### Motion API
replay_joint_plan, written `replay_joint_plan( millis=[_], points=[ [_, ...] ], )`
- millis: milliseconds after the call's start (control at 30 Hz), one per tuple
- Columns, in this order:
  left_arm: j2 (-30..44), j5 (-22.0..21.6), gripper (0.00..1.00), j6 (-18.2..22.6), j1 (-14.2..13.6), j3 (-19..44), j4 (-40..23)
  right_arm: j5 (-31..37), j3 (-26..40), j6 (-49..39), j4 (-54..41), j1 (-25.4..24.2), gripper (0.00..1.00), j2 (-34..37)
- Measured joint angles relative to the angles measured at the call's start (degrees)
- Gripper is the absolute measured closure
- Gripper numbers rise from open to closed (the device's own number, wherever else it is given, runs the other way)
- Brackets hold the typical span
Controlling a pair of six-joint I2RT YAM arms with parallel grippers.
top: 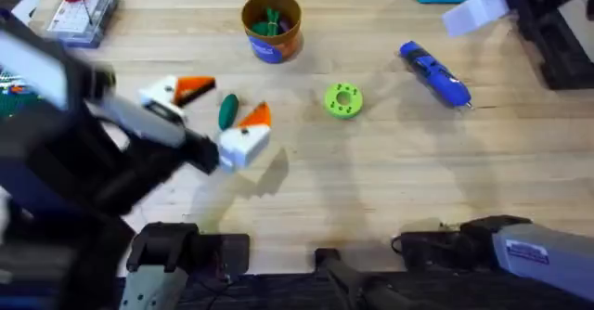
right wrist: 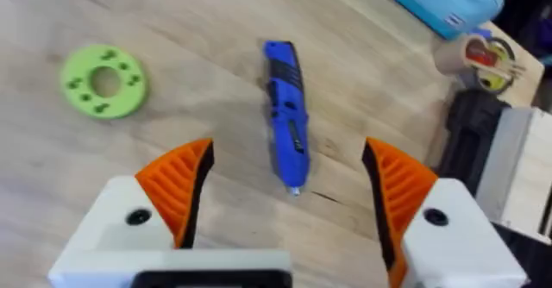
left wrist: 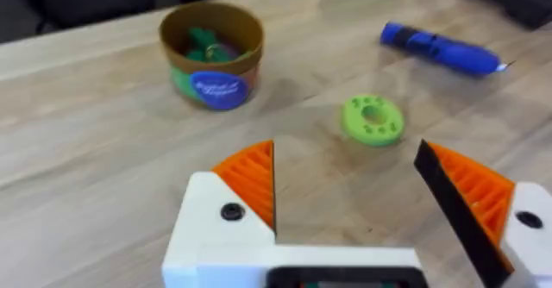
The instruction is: Pick up the gripper from the table and insert it into the empty holder that is missing its gripper. Then pick up a screw, insert it into the mounting hole, and use the screwdriver to tighten it. Finally, clean up the table by picking up the vegetable and placing it into the bucket.
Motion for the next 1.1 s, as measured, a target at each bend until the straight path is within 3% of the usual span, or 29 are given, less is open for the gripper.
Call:
replay_joint_plan(
  millis=[200,400,733,1100],
  points=[
    [18.31,-6.04,0.015,3.98,0.00,17.03,-11.25,-6.70,0.00,3.95,-1.39,4.69,0.007,-7.49],
    [27.87,-8.93,0.014,5.02,0.00,25.69,-16.95,-11.94,-2.67,7.52,-2.46,5.00,0.006,-14.83],
    [31.54,-19.88,0.015,4.14,0.00,29.12,-19.25,-13.97,-15.89,9.90,-5.12,5.00,0.006,-24.17],
    [53.57,-23.46,0.014,-1.67,0.00,29.19,-20.64,-14.10,-16.68,10.08,-8.62,5.00,0.006,-24.22]
  ],
)
